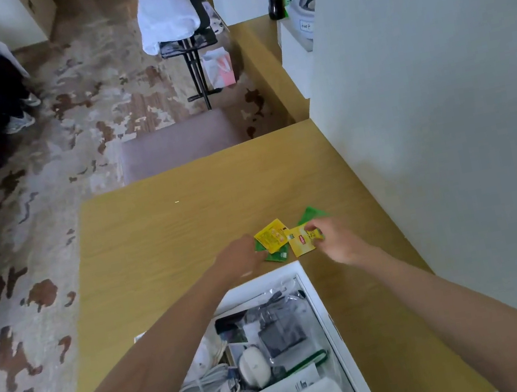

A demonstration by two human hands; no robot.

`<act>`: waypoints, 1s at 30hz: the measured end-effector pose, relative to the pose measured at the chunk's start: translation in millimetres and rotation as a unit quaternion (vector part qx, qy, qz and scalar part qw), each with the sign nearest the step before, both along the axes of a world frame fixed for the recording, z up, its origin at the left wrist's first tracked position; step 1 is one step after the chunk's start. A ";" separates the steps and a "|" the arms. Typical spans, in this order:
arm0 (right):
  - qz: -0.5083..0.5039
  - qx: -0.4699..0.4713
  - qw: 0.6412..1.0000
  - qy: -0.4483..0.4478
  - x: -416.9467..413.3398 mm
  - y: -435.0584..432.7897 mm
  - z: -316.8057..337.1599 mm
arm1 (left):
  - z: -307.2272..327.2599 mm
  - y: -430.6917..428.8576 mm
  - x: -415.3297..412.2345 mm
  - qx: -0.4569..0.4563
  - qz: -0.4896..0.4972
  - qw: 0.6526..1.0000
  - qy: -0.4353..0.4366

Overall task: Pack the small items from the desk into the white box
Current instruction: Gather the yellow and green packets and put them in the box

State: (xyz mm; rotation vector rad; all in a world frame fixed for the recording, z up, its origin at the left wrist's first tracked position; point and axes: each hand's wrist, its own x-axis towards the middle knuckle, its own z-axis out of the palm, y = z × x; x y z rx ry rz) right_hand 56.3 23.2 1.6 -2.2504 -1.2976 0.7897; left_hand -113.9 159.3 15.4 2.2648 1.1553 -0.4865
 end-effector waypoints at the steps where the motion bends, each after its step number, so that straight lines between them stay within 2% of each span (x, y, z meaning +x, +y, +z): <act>1: 0.008 -0.008 1.000 -0.013 3.4 5.5 -6.0 | -9.5 5.6 7.5 -0.009 0.004 1.000 0.015; 3: 0.044 -0.036 0.997 -0.060 7.8 15.2 -19.0 | -27.4 15.0 20.8 -0.018 0.020 0.999 0.042; 7: 0.102 -0.088 0.978 -0.161 13.3 26.6 -39.9 | -53.9 19.6 39.5 -0.014 0.124 0.991 0.058; 12: 0.144 -0.139 0.955 -0.220 18.1 30.3 -56.9 | -64.3 19.4 44.5 0.013 0.140 0.988 0.068; 16: 0.152 -0.105 0.959 -0.215 24.3 31.6 -60.5 | -63.4 23.6 41.5 -0.004 0.124 0.991 0.058; 21: 0.144 -0.103 0.975 -0.135 23.2 26.0 -56.0 | -59.9 30.0 33.2 -0.046 0.119 0.992 0.018; 26: 0.112 -0.079 0.987 -0.083 21.3 20.1 -52.2 | -57.7 28.5 30.7 -0.050 0.147 0.988 -0.009; 30: 0.095 -0.024 0.993 -0.058 21.4 17.2 -47.7 | -59.1 30.8 34.9 -0.036 0.073 0.997 -0.018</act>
